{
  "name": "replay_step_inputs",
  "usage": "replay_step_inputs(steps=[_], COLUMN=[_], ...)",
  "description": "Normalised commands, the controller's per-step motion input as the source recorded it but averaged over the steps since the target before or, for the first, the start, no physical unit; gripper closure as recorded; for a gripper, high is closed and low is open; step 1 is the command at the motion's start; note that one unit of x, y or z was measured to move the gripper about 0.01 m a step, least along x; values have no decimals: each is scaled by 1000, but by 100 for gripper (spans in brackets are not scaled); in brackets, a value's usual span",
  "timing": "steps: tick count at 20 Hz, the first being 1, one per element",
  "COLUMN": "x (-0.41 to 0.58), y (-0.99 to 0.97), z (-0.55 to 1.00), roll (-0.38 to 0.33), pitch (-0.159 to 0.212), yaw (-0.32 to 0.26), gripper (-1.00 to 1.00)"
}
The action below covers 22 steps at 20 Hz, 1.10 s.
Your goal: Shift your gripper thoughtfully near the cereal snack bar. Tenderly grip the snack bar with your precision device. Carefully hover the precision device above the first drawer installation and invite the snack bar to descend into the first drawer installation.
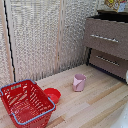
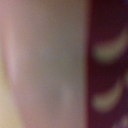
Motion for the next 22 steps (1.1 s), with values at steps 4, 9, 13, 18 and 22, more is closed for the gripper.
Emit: replay_step_inputs(steps=[4, 9, 13, 18, 22], x=[205, 299, 256, 279, 281], y=[-597, -447, -29, 102, 346], z=[-308, -143, 379, 494, 518], roll=[51, 38, 10, 11, -66], pitch=[170, 119, 114, 51, 0], yaw=[127, 143, 57, -25, -29], gripper=[100, -100, -100, -100, -100])
